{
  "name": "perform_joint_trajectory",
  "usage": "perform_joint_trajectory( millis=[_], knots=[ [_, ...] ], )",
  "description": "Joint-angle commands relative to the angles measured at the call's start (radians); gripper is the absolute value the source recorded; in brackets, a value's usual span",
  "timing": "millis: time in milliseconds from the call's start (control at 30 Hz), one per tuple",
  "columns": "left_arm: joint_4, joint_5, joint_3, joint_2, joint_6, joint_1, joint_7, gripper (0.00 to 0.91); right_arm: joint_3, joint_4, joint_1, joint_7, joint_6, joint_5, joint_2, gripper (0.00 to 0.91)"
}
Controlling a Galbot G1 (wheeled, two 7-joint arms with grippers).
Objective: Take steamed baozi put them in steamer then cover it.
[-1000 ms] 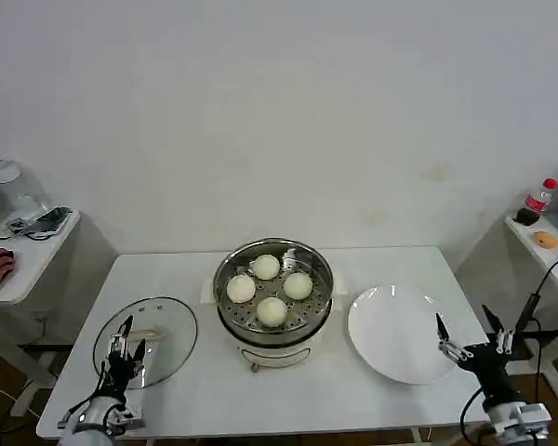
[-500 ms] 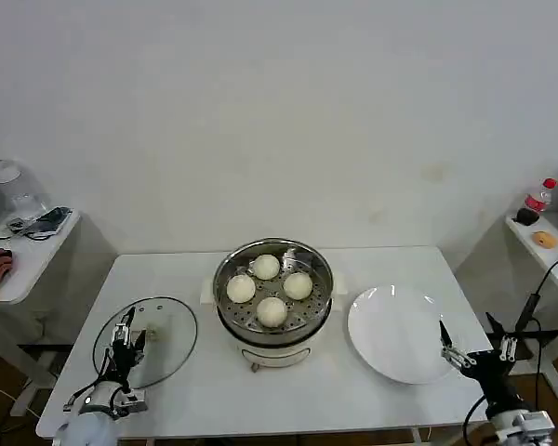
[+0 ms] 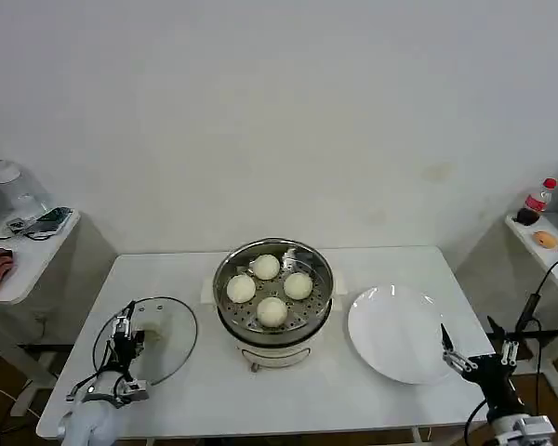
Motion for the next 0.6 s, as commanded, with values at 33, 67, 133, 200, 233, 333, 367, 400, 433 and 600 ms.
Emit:
perform_joint_trajectory(
  millis=[33, 67, 133, 200, 233, 333, 367, 400, 433, 600],
  knots=[
    [0.032, 0.003, 0.002, -0.005, -0.001, -0.024, -0.007, 0.0, -0.001, 0.002, -0.003, -0.001, 0.001, -0.001, 0.002, 0.907],
    [0.032, 0.003, 0.001, -0.006, -0.001, -0.024, -0.008, 0.0, -0.001, 0.003, -0.004, -0.001, 0.002, -0.001, 0.002, 0.907],
    [0.029, 0.003, 0.001, -0.006, -0.002, -0.022, -0.008, 0.0, -0.001, 0.002, -0.004, -0.001, 0.002, -0.001, 0.002, 0.907],
    [0.026, 0.004, 0.0, -0.007, -0.003, -0.019, -0.008, 0.0, -0.001, -0.002, -0.004, -0.002, 0.004, -0.002, 0.002, 0.907],
    [0.026, 0.004, -0.001, -0.007, -0.004, -0.018, -0.009, 0.0, -0.002, -0.003, -0.004, -0.002, 0.004, -0.003, 0.002, 0.907],
    [0.027, 0.004, -0.003, -0.011, -0.012, -0.015, -0.011, 0.0, -0.004, -0.004, -0.003, -0.002, 0.006, -0.004, 0.002, 0.907],
    [0.028, 0.003, -0.003, -0.012, -0.013, -0.014, -0.012, 0.0, -0.005, -0.004, -0.003, -0.002, 0.006, -0.005, 0.003, 0.907],
    [0.029, 0.005, -0.004, -0.014, -0.014, -0.014, -0.012, 0.0, -0.005, -0.003, -0.003, -0.002, 0.006, -0.006, 0.003, 0.907],
    [0.03, 0.005, -0.005, -0.015, -0.015, -0.013, -0.013, 0.0, -0.006, 0.0, -0.003, -0.003, 0.005, -0.008, 0.003, 0.907],
    [0.03, 0.007, -0.015, -0.024, -0.023, -0.013, -0.029, 0.0, -0.013, 0.022, -0.01, -0.004, -0.002, -0.001, 0.005, 0.907]
  ],
)
